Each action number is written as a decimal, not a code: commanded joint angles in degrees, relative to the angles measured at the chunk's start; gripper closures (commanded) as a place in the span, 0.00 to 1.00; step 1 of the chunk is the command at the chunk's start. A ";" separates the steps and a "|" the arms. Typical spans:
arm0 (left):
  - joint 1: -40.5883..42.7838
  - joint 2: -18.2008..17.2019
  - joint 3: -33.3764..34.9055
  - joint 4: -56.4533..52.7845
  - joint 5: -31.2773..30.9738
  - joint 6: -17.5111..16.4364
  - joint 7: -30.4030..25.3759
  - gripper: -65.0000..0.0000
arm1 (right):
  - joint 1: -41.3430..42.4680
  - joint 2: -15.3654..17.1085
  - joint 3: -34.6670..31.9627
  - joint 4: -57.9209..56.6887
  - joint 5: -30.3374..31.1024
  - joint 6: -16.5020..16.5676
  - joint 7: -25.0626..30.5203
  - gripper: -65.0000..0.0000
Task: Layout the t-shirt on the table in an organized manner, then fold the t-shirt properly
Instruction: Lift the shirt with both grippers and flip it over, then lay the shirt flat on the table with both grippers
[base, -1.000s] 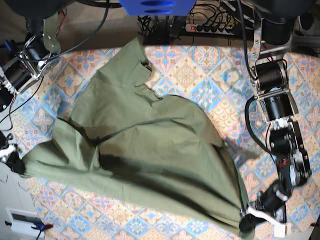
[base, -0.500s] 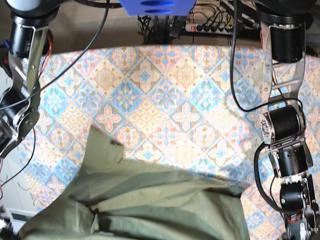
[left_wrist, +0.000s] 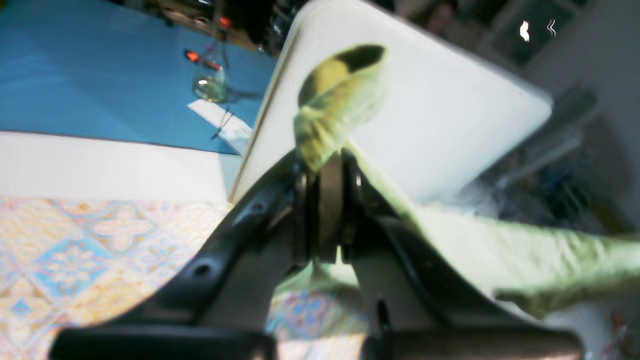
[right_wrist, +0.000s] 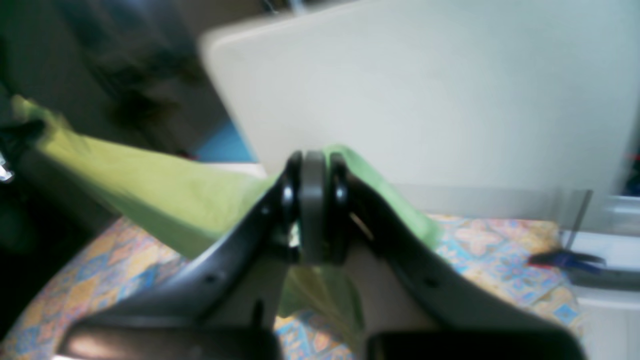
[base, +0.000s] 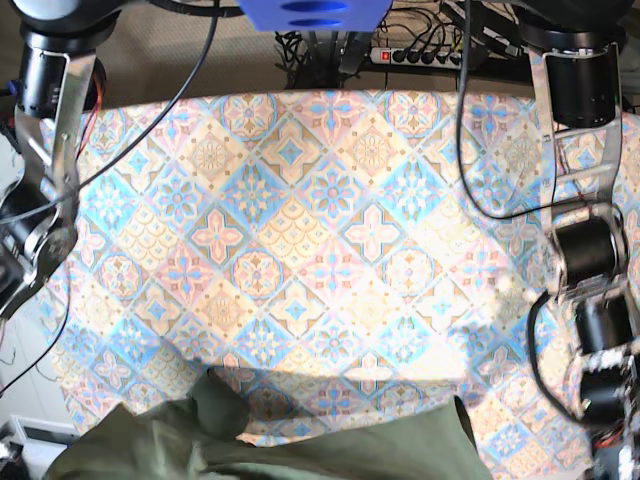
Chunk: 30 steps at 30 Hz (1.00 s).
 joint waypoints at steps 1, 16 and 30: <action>1.21 -1.61 -0.38 5.17 -1.40 -0.11 -0.22 1.00 | -0.94 0.51 -0.05 1.55 2.68 0.47 0.00 0.98; 49.65 -13.83 -9.52 36.64 -9.22 -0.11 6.90 1.00 | -36.99 0.69 0.04 23.97 11.47 0.47 -4.39 0.98; 77.69 -13.83 -13.39 42.71 -9.13 -0.11 6.46 1.00 | -63.36 0.69 0.04 38.65 11.47 0.47 -6.68 0.98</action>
